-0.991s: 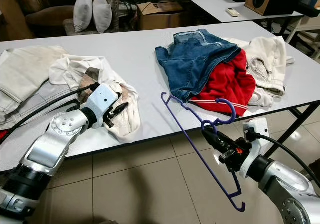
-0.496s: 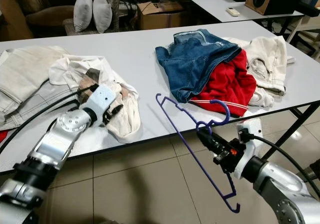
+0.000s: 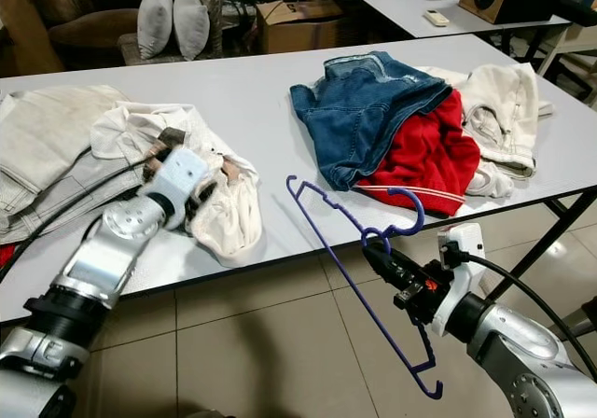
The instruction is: Hang hanger
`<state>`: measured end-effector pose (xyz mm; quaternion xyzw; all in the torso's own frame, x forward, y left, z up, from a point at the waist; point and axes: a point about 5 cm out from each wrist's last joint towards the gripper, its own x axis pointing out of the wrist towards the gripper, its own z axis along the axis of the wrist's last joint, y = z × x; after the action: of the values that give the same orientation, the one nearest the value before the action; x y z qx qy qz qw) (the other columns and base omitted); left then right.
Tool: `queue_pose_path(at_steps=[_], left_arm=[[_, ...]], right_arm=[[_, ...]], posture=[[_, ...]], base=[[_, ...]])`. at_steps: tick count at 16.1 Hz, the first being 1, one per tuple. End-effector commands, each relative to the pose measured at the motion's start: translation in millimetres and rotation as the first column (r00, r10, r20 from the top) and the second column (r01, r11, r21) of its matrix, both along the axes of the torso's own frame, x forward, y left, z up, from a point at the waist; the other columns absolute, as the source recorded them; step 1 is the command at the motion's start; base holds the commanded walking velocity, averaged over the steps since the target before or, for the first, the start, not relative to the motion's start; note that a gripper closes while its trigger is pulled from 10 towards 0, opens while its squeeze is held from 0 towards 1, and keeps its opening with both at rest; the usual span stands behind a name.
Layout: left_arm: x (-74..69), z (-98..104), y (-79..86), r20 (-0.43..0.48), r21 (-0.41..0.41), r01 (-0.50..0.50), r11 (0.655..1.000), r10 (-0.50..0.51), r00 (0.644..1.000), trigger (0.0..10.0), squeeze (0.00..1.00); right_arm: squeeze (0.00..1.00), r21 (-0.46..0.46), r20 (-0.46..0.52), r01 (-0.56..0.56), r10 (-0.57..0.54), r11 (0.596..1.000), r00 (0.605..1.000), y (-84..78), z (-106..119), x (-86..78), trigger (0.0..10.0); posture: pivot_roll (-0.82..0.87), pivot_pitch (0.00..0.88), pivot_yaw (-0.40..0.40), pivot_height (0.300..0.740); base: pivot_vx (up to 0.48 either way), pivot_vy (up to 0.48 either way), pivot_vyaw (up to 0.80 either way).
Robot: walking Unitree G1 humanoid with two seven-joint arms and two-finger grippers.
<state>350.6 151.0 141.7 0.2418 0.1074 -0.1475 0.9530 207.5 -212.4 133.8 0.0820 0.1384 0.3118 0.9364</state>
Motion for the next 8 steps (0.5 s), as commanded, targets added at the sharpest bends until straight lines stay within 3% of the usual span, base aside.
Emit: queue_pose_path(at_steps=[1, 3, 6, 8], left_arm=[[2.5, 1.7, 3.5, -0.011, -0.060, -0.049, 0.997, 0.049, 0.999, 10.0, 0.00], [0.7, -4.6, 1.5, -0.081, -0.138, -0.053, 0.989, 0.042, 0.996, 10.0, 0.00], [-6.1, -14.4, -13.2, -0.186, -0.245, 0.006, 0.970, -0.053, 0.981, 10.0, 0.00], [-7.2, -18.8, -14.8, -0.203, -0.227, 0.008, 0.974, -0.056, 0.978, 10.0, 0.00]], right_arm=[[0.00, -0.007, 0.017, -0.008, 0.009, 1.000, 1.000, 2.3, 3.2, -1.7, 10.0], [0.00, -0.006, 0.016, -0.011, 0.011, 1.000, 1.000, 2.8, 2.5, -1.6, 10.0], [0.00, -0.008, 0.017, -0.016, 0.016, 1.000, 1.000, 3.0, 2.5, -1.1, 10.0], [0.00, -0.015, 0.015, -0.018, 0.018, 1.000, 1.000, 3.0, 1.9, -1.3, 10.0]], posture=[[-0.10, 0.021, 0.050, 0.740], [-0.10, 0.019, 0.051, 0.740], [-0.10, 0.015, 0.053, 0.740], [-0.11, 0.010, 0.055, 0.740]], base=[[0.000, 0.000, 0.00], [0.000, 0.000, 0.00], [0.000, 0.000, 0.00], [0.000, 0.000, 0.00]])
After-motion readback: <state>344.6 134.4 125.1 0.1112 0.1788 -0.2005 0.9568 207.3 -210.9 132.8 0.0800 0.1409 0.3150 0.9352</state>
